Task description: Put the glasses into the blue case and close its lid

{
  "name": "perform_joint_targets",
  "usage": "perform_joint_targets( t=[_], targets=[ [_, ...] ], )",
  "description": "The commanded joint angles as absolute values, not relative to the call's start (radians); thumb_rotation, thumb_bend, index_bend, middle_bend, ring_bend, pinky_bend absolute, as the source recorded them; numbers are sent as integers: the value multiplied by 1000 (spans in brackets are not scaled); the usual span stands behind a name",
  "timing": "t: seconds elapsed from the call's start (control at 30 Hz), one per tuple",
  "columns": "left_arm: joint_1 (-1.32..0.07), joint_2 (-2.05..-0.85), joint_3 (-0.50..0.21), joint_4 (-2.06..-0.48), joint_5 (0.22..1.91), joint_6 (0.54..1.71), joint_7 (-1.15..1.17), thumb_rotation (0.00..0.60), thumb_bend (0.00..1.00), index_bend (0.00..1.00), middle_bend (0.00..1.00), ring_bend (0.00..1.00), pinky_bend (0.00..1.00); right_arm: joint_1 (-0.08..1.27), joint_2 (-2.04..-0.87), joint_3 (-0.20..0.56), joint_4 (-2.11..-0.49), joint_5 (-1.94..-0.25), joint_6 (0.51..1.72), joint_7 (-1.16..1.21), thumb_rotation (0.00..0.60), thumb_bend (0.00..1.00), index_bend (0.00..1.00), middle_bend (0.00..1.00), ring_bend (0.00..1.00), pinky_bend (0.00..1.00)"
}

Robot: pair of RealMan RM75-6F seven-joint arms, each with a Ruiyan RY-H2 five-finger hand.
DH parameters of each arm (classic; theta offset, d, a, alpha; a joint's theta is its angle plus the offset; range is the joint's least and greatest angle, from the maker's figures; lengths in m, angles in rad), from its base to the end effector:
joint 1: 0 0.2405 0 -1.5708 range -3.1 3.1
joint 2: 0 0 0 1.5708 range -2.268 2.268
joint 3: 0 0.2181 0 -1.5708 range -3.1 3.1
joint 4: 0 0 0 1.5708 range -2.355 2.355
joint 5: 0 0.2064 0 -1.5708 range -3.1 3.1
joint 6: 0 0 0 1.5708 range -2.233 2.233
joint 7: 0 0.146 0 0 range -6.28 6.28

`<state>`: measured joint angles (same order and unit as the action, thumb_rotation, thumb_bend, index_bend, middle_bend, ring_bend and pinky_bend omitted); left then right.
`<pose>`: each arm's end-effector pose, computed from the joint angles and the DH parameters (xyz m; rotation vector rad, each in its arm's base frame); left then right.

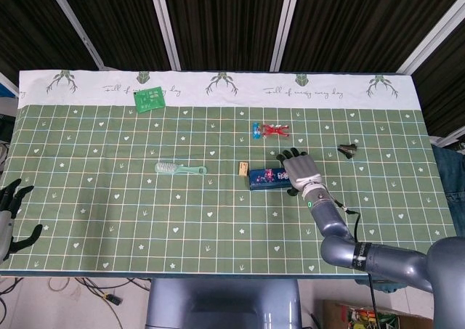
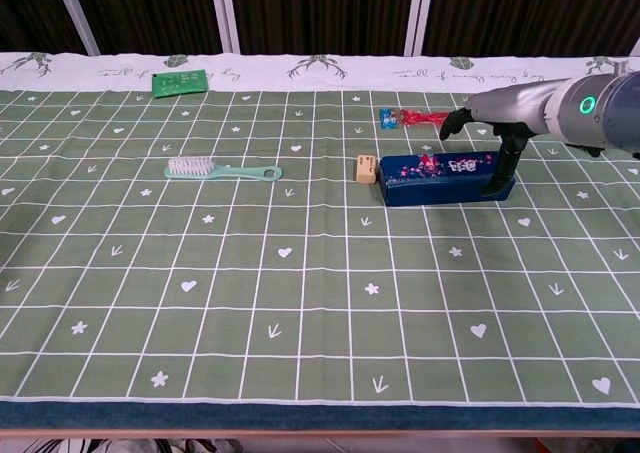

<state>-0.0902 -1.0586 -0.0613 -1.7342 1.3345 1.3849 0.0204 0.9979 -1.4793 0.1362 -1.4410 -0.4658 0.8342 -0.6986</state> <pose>-0.2820 0.1798 0.1474 -1.2894 -1.0724 -0.8123 -0.1311 -0.3646 -0.0062 1.8341 -0.9934 0.4958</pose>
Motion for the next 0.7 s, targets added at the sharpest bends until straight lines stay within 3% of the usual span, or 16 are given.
perform_joint_targets(
  t=[0.03,0.43,0.6,0.7],
  targets=[
    [-91,-1058,-61,-1734,1334,1384,20,600,324,135,0,0,0,1001,-1496,134,-1422,-466,841,-692,600,289,224,193,63,183],
    [-92,-1054,-61,-1737,1332,1379,16,600,324,137,0,0,0,1012,-1523,129,-1393,-453,855,-691,600,403,396,285,111,183],
    [-92,-1053,-60,-1738,1332,1378,17,600,324,137,0,0,0,1013,-1523,124,-1395,-445,859,-696,600,405,403,288,117,183],
    [-92,-1053,-59,-1738,1331,1377,17,600,325,137,0,0,0,1014,-1519,121,-1399,-440,859,-700,600,404,393,237,109,183]
  ],
)
